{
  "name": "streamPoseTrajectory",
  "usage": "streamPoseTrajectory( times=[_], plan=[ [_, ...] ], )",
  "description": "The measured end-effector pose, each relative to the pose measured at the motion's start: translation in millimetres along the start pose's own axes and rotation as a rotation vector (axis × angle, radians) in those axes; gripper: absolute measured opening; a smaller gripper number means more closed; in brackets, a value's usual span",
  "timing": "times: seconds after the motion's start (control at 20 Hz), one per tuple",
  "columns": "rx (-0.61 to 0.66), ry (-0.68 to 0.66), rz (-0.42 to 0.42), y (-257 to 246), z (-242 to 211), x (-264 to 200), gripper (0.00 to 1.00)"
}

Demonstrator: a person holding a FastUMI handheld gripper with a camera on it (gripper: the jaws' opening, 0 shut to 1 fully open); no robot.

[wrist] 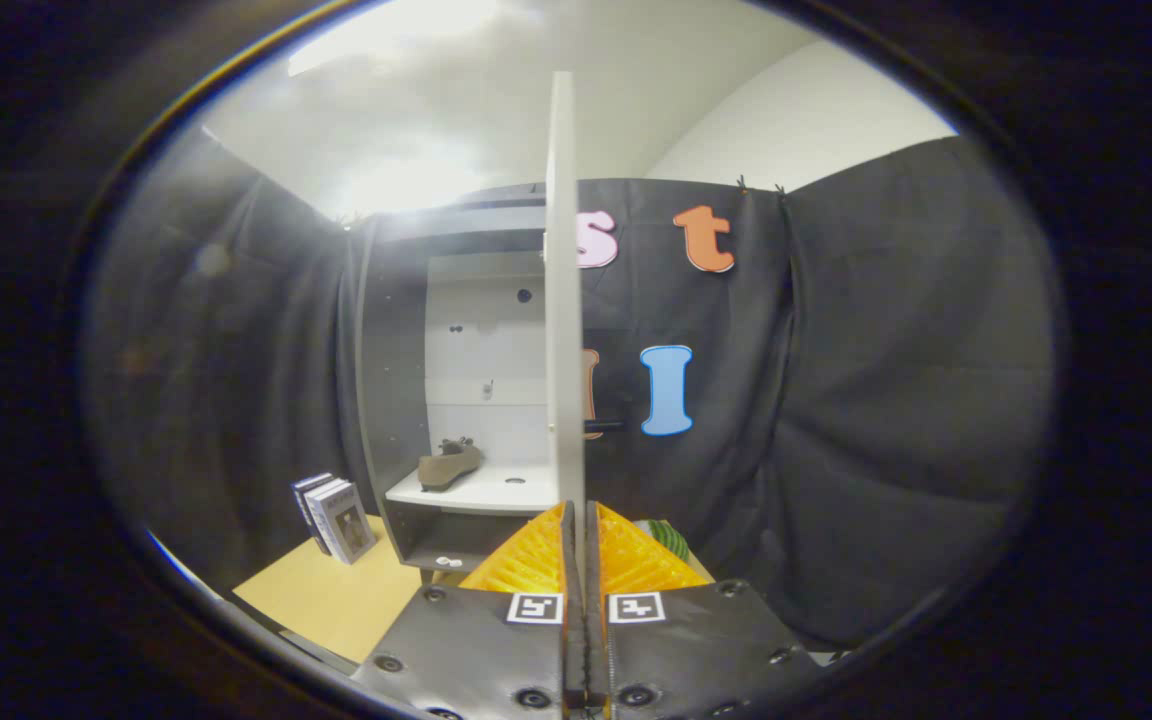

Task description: Open the shoe cabinet door, grab the shoes and put them into the shoe cabinet, then close the shoe cabinet door.

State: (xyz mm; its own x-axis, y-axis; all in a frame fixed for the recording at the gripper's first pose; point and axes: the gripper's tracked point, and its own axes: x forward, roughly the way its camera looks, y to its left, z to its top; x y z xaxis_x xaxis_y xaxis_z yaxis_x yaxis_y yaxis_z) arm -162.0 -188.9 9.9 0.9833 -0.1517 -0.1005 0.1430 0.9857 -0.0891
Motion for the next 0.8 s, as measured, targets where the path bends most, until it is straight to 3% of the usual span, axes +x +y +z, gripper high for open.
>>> streamPoseTrajectory(
  times=[0.25,0.5,0.65,0.75,0.8],
  plan=[
    [0.092,0.032,0.081,94,-19,19,0.02],
    [0.094,0.081,0.057,163,-58,39,0.02],
    [0.111,0.133,0.026,193,-83,52,0.10],
    [0.133,0.159,0.011,211,-102,60,0.09],
    [0.141,0.181,0.007,220,-117,63,0.15]
  ],
)
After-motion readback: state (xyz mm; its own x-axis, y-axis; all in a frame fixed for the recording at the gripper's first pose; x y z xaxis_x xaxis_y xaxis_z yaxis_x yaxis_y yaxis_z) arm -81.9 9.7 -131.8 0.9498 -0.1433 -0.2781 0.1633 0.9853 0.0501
